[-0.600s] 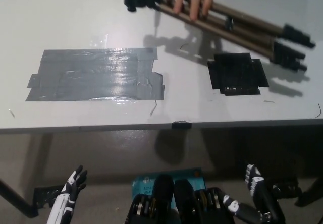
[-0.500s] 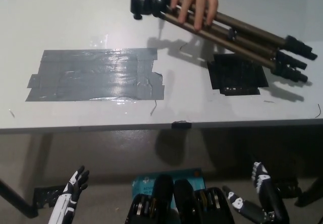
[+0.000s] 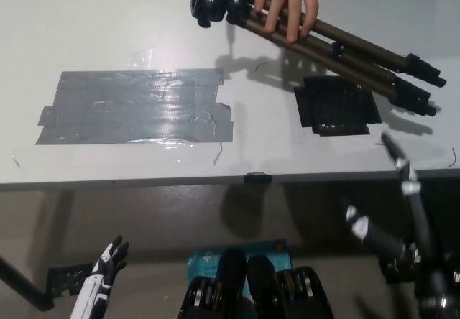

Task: A person hands a tripod to the robot which it grabs with its right hand and places in the middle of the table in front of it

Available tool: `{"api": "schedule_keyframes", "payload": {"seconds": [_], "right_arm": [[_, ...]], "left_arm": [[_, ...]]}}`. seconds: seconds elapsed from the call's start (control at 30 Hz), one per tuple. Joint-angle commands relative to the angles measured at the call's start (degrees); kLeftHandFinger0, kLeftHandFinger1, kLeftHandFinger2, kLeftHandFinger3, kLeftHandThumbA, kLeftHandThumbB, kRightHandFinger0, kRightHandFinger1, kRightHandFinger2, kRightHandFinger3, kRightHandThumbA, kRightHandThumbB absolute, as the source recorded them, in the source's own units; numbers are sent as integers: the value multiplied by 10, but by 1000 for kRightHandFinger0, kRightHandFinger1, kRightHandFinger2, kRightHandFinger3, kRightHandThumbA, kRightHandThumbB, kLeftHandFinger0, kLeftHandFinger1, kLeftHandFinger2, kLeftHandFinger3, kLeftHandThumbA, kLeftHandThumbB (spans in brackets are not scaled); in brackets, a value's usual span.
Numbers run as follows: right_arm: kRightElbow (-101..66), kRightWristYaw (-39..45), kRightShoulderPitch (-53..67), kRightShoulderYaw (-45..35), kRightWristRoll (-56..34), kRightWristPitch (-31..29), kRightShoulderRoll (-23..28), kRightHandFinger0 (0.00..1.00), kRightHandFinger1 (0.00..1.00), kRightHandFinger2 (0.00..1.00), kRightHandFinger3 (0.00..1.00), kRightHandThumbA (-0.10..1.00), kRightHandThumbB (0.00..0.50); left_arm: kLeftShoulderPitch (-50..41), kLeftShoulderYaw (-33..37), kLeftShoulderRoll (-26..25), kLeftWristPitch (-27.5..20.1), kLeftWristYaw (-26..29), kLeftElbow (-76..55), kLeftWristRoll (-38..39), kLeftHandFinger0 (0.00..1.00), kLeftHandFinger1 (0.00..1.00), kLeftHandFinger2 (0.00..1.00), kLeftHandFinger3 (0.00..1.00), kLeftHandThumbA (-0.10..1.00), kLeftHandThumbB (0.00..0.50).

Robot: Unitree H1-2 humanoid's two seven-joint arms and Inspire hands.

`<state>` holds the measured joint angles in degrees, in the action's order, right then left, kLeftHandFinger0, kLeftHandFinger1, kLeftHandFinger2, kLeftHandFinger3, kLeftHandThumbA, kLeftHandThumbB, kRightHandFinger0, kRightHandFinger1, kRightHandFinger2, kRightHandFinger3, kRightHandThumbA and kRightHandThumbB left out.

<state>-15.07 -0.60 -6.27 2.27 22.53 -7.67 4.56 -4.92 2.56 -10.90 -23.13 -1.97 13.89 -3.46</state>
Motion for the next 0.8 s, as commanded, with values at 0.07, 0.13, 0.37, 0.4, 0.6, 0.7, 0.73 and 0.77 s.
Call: {"api": "schedule_keyframes", "payload": {"seconds": [0.07,0.13,0.37,0.4,0.6,0.7,0.73,0.77], "right_arm": [[28,35,-234,3,266,178,72,1000,1000,1000,1000,891,402],[55,28,-250,7,263,179,80,1000,1000,1000,1000,898,402],[181,27,-341,41,266,218,105,1000,1000,1000,1000,969,414],[191,27,-348,45,266,221,108,1000,1000,1000,1000,970,416],[283,16,-405,74,266,244,113,1000,1000,1000,1000,972,444],[333,9,-432,86,262,250,112,1000,1000,1000,1000,962,442],[344,9,-438,88,260,250,112,1000,1000,1000,1000,977,444],[364,8,-449,92,257,247,113,1000,1000,1000,1000,986,453]], "left_arm": [[8,0,-12,-38,-1,-15,-7,1000,1000,1000,1000,1000,262],[10,0,-12,-38,-2,-14,-6,1000,1000,1000,1000,1000,262],[18,-1,-11,-38,-3,-12,-7,1000,1000,1000,1000,1000,275],[19,0,-11,-38,-4,-11,-6,1000,1000,1000,1000,1000,273],[26,0,-12,-38,-5,-13,-7,1000,1000,1000,1000,1000,280],[29,1,-13,-38,-7,-8,-4,1000,1000,1000,1000,1000,289],[31,1,-13,-38,-8,-8,-4,1000,1000,1000,1000,1000,289],[33,1,-13,-38,-8,-8,-4,1000,1000,1000,1000,1000,289]]}}
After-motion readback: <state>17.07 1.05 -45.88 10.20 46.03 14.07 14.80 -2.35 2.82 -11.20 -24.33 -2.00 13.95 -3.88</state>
